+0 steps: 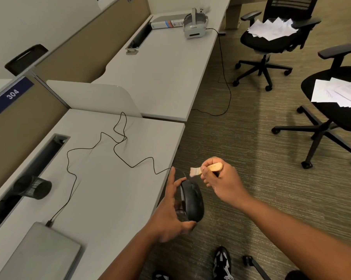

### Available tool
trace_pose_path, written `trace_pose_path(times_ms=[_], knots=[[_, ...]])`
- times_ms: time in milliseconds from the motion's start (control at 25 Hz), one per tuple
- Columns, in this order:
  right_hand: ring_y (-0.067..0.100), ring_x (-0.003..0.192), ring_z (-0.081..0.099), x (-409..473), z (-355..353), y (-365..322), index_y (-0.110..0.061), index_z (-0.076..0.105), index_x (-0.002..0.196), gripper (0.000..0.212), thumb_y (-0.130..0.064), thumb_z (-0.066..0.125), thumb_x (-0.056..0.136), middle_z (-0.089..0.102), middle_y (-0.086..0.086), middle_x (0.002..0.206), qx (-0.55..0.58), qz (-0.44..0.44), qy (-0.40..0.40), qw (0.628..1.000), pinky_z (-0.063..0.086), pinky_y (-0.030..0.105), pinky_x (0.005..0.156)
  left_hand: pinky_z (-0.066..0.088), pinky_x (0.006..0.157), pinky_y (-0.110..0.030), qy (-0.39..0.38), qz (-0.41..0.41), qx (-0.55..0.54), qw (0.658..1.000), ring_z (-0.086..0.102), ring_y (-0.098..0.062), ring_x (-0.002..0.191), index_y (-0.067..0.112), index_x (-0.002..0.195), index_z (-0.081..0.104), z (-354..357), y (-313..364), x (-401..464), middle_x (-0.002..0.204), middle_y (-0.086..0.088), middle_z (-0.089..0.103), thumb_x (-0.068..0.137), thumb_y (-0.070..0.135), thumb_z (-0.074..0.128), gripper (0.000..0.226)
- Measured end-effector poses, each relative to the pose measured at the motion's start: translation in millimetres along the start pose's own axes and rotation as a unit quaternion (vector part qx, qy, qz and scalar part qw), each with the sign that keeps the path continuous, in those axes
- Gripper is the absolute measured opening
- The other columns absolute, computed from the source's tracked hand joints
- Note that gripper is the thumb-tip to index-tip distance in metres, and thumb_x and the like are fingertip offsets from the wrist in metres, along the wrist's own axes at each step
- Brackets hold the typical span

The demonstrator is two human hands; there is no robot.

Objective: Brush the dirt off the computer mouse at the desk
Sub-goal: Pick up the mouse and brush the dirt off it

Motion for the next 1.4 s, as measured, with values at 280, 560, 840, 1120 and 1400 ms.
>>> trace_pose_path(times_ms=[280, 560, 840, 1120, 1400], knots=[[0.018, 0.064, 0.065, 3.5, -2.7, -7.2, -0.012, 0.067, 0.095, 0.015, -0.024, 0.062, 0.103, 0.074, 0.008, 0.075, 0.122, 0.038, 0.005, 0.992, 0.054, 0.034, 0.06, 0.063, 0.098, -0.047, 0.012, 0.008, 0.006, 1.0, 0.058, -0.022, 0.138, 0.074, 0.148, -0.017, -5.4, 3.3, 4.2, 0.168, 0.024, 0.02, 0.071, 0.01, 0.094, 0.15], [0.022, 0.054, 0.06, 0.4, 10.2, -14.3, -0.002, 0.06, 0.091, 0.031, -0.03, 0.06, 0.103, 0.069, 0.012, 0.065, 0.153, 0.057, -0.067, 0.984, 0.046, 0.026, 0.048, 0.063, 0.097, -0.046, 0.021, 0.001, 0.015, 1.0, 0.053, -0.031, 0.143, 0.075, 0.147, -0.019, -8.8, 4.7, 6.5, 0.169, 0.025, 0.017, 0.073, 0.006, 0.093, 0.15], [0.016, 0.061, 0.064, 0.3, 12.5, -12.0, -0.013, 0.065, 0.093, 0.019, -0.029, 0.062, 0.102, 0.073, 0.005, 0.072, 0.062, 0.025, -0.037, 0.997, 0.053, 0.035, 0.057, 0.064, 0.094, -0.045, 0.016, -0.002, -0.005, 1.0, 0.055, -0.03, 0.141, 0.071, 0.151, -0.016, -7.9, 0.5, 2.2, 0.168, 0.029, 0.014, 0.076, 0.002, 0.091, 0.147], [0.032, 0.076, 0.069, -2.9, 9.8, -12.2, -0.035, 0.065, 0.097, 0.007, -0.034, 0.061, 0.103, 0.074, 0.007, 0.084, -0.013, -0.012, -0.024, 1.0, 0.056, 0.056, 0.066, 0.066, 0.09, -0.046, 0.019, 0.01, -0.022, 1.0, 0.06, -0.033, 0.135, 0.071, 0.152, -0.013, -5.7, -6.0, 0.6, 0.166, 0.032, 0.013, 0.075, -0.003, 0.09, 0.148], [0.019, 0.066, 0.066, -4.4, 15.6, -21.8, -0.018, 0.073, 0.094, 0.012, -0.019, 0.063, 0.101, 0.075, 0.008, 0.076, 0.05, 0.0, -0.035, 0.998, 0.052, 0.038, 0.061, 0.064, 0.092, -0.05, 0.019, 0.005, -0.038, 0.999, 0.058, -0.035, 0.138, 0.072, 0.152, -0.014, -2.1, -6.7, 0.4, 0.173, 0.021, 0.011, 0.082, -0.006, 0.085, 0.144]])
Point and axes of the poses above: each hand's wrist, its own x-axis towards the middle knuckle, its own z-axis out of the palm, y = z × x, the point moved 10 cm from there along x, towards the middle knuckle
